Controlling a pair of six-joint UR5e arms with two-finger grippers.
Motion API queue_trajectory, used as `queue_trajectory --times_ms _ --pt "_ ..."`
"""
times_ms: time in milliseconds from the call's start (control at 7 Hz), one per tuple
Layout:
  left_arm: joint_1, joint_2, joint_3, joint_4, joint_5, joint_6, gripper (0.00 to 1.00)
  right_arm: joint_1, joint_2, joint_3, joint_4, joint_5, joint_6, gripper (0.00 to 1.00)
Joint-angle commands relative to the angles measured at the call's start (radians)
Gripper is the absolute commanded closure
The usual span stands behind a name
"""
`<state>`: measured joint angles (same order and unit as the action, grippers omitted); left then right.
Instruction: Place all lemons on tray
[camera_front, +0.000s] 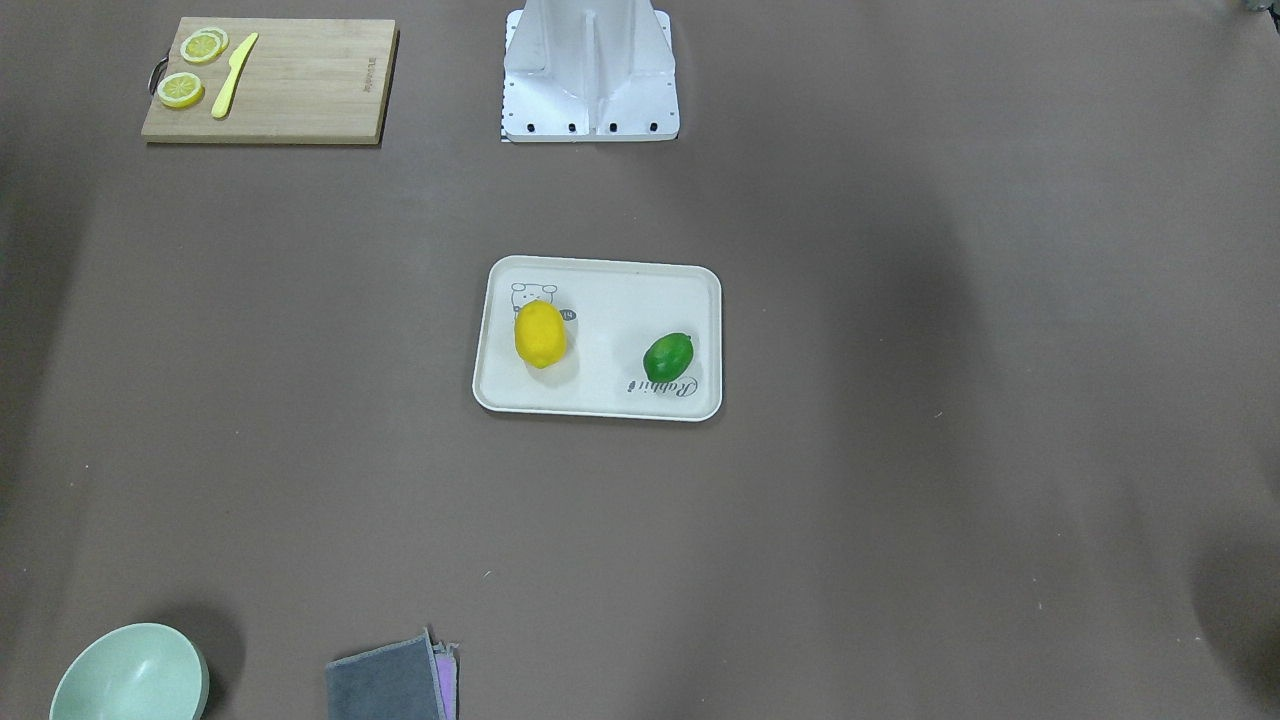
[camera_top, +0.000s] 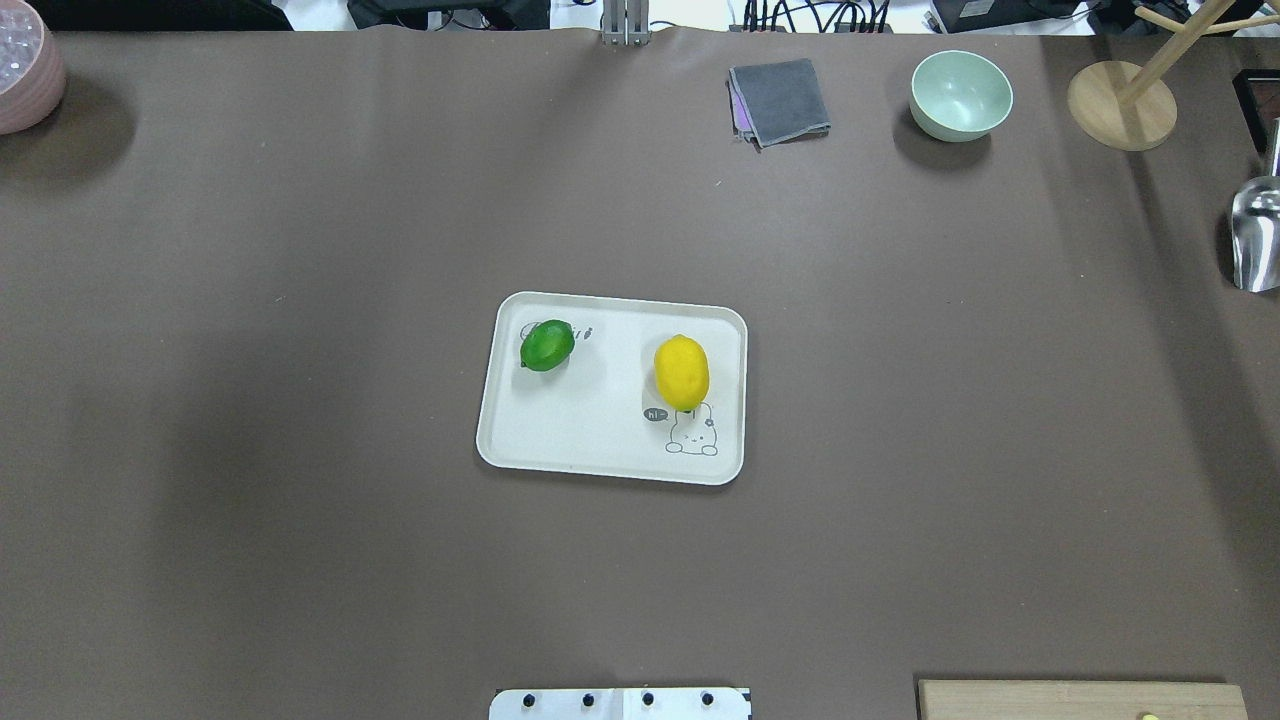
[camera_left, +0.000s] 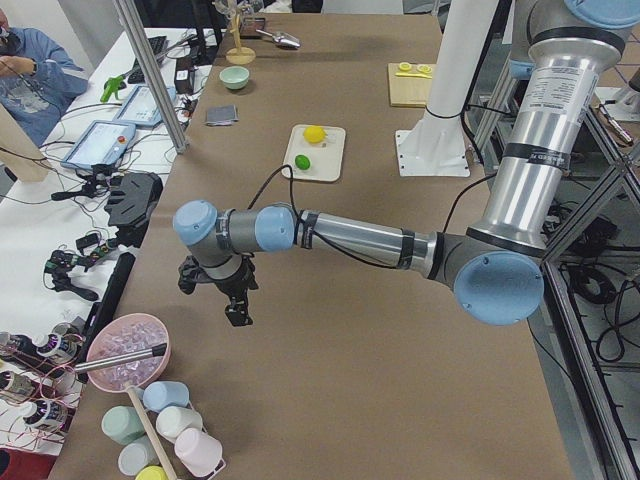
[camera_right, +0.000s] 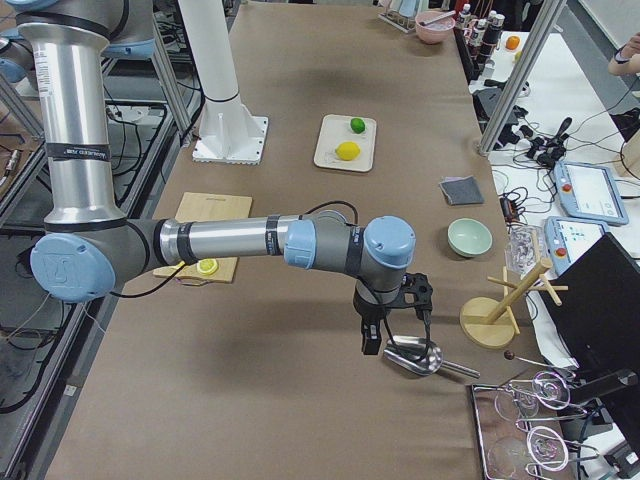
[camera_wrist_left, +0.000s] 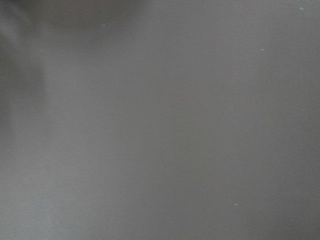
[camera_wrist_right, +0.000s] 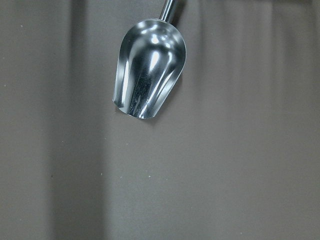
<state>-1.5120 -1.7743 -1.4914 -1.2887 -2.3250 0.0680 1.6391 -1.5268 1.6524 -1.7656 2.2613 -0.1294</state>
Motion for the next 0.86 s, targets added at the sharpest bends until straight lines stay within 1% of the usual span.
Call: queue_trajectory --times_ms 0,143,286,429,714 --pt "-0.066 0.155 -0.027 -0.024 0.015 0.174 0.02 0.001 -0.009 0.006 0.000 -0.002 0.000 0.00" --pt "-0.074 0.211 -0.068 -0.021 0.028 0.177 0.02 0.001 -0.010 0.007 0.000 -0.002 0.000 0.00" --pt "-0.080 0.295 -0.140 -0.027 0.029 0.181 0.02 0.001 -0.012 0.012 0.000 -0.002 0.000 0.00" --pt "-0.089 0.364 -0.182 -0.035 0.026 0.184 0.02 0.001 -0.013 0.018 0.000 -0.003 -0.001 0.00" --pt "-0.093 0.354 -0.191 -0.037 0.026 0.193 0.02 0.001 -0.013 0.020 0.000 -0.005 -0.001 0.00"
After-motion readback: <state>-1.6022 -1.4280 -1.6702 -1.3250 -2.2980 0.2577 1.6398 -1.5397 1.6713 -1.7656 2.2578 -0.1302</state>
